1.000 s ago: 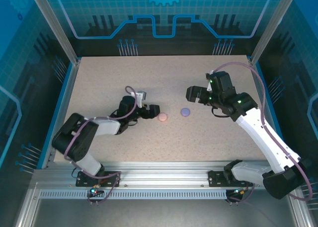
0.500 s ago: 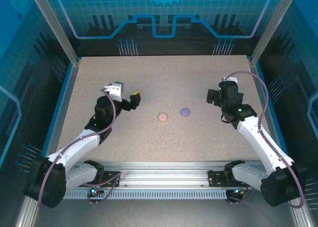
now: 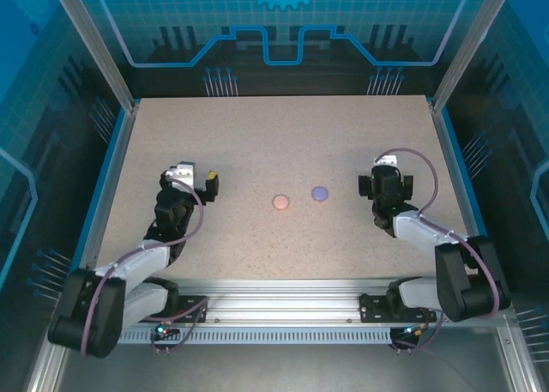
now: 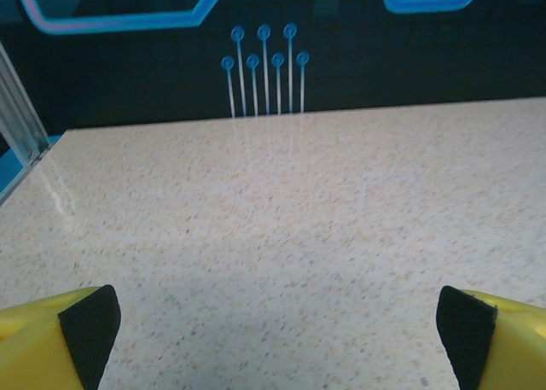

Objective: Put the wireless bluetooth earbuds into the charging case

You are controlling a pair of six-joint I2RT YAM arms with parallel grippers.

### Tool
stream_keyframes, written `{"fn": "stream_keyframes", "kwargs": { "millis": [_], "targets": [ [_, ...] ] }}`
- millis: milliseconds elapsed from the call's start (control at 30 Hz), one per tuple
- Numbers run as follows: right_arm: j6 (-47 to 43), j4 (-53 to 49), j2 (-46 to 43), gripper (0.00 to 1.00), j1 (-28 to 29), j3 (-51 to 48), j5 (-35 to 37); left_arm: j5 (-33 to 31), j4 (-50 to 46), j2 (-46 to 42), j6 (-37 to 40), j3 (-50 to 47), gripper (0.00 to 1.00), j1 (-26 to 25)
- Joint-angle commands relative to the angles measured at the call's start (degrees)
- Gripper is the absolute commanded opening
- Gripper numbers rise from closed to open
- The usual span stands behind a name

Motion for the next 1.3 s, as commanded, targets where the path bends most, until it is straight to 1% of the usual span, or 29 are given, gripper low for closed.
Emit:
{"fn": "stream_keyframes", "kwargs": {
  "millis": [0, 67, 133, 167, 200, 267, 300, 333, 367, 400, 433, 467, 500, 633, 767, 900, 1267],
  "targets": [
    [-3.05, 12.81, 1.28, 1.0, -1.0, -2.34, -2.78, 0.99, 13.31, 7.29, 0.7, -2.61, 0.99, 1.27],
    [-4.56, 18.69, 1.24, 1.0, -1.54, -4.71, -5.94, 2.4, 17.9, 11.97, -0.6, -3.45, 0.99, 2.64],
    [-4.41, 19.42, 0.77, 1.0, -2.74, -5.33, -10.3, 3.28, 23.75, 16.55, -0.69, -4.17, 0.99, 3.29],
    [-4.0, 20.39, 0.58, 1.0, -3.44, -5.99, -12.65, 4.47, 24.98, 18.57, -0.93, -3.92, 0.99, 3.94],
    [-3.33, 24.14, 1.17, 1.0, -4.49, -7.75, -15.64, 5.44, 25.64, 20.17, -1.25, -3.45, 0.99, 4.49],
    [-1.39, 33.75, 4.44, 1.0, -5.97, -11.15, -17.13, 6.81, 27.09, 23.16, -1.67, -2.72, 0.99, 5.19],
    [-1.57, 34.66, 6.03, 1.0, -6.89, -10.93, -20.2, 8.24, 28.25, 24.5, -1.37, -2.46, 0.99, 5.59],
    [-1.75, 34.01, 7.17, 1.0, -7.12, -10.12, -21.77, 7.9, 27.43, 24.45, -1.48, -2.09, 0.99, 5.65],
    [-2.28, 35.52, 9.61, 1.0, -7.42, -9.63, -23.26, 7.81, 25.06, 23.64, -1.84, -1.59, 0.99, 5.73],
    [-2.47, 33.75, 10.55, 1.0, -7.79, -7.76, -24.35, 7.75, 24.96, 23.88, -1.77, -1.17, 0.99, 5.79],
    [-2.63, 27.23, 9.88, 1.0, -8.2, -5.26, -26.56, 7.47, 24.72, 24.02, -1.74, -0.93, 0.99, 5.78],
    [-3.46, 27.12, 10.79, 1.0, -8.26, -4.34, -28.44, 7.15, 22.99, 23.59, -1.89, -0.29, 0.99, 5.83],
    [-3.59, 25.74, 10.45, 1.0, -8.21, -4.14, -28.6, 6.96, 20.72, 23.37, -1.89, 0.76, 0.99, 5.78],
    [-3.86, 25.91, 10.59, 1.0, -7.75, -4.04, -27.88, 5.59, 11.64, 23.14, -2.8, 5.4, 0.99, 6.25],
    [-4.01, 26.18, 10.67, 1.0, -7.53, -4.14, -27.36, 4.01, 6.38, 22.94, -5.34, 8.04, 0.99, 7.75],
    [-3.97, 26.27, 10.67, 1.0, -7.48, -4.1, -27.31, 5.53, 6.15, 23.18, -4.74, 8.3, 0.99, 7.78],
    [-3.98, 26.21, 10.67, 1.0, -7.49, -4.15, -27.3, 5.62, 6.13, 23.14, -4.82, 8.22, 0.99, 7.81]
  ]
}}
